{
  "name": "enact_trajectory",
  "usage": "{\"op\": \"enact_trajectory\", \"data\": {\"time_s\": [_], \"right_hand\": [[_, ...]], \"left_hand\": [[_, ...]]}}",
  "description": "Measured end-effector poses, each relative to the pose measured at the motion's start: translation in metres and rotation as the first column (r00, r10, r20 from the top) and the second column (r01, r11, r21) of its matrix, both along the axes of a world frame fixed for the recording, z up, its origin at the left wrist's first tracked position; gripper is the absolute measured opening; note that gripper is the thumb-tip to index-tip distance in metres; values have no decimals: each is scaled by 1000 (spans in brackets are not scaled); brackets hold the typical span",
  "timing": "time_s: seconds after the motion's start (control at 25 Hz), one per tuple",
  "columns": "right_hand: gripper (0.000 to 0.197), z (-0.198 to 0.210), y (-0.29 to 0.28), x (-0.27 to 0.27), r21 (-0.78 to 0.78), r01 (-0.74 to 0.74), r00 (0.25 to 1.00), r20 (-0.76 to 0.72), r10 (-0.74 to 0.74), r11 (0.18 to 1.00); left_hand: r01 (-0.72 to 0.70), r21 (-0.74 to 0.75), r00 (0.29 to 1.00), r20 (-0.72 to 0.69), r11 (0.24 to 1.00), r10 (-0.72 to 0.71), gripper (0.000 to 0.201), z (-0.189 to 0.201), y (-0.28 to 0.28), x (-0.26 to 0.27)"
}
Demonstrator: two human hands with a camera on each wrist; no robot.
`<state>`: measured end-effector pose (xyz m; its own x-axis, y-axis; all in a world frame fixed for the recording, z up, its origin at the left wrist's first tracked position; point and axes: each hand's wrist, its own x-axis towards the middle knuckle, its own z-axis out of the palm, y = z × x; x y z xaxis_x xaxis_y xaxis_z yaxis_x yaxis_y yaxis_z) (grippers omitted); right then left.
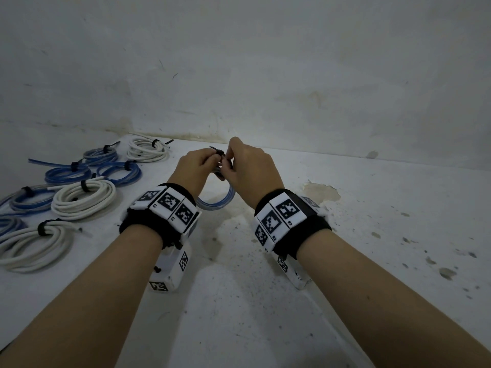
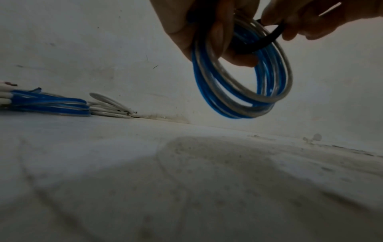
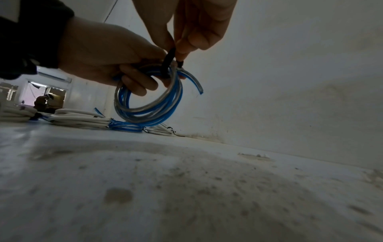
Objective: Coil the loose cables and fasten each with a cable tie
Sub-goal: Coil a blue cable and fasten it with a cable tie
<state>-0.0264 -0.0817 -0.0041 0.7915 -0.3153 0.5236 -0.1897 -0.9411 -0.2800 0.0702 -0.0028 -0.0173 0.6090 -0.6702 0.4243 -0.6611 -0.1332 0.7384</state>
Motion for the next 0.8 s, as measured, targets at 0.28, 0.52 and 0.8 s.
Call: {"op": "enact_trajectory", "data": {"time_s": [0.28, 0.52, 0.8], "right_hand": [[14, 3, -7, -5, 4, 84, 995, -57, -84, 996], [44, 13, -15, -5, 368, 216, 976, -85, -199, 904], [28, 42, -26, -21, 742, -98, 991, 131, -1, 663]], "left_hand": [[69, 114, 995, 66, 991, -77, 25, -3, -8, -12], [125, 12, 983, 133, 992, -126, 25, -3, -13, -17], [205, -1, 966, 161, 979, -202, 25, 13, -4, -38]]}}
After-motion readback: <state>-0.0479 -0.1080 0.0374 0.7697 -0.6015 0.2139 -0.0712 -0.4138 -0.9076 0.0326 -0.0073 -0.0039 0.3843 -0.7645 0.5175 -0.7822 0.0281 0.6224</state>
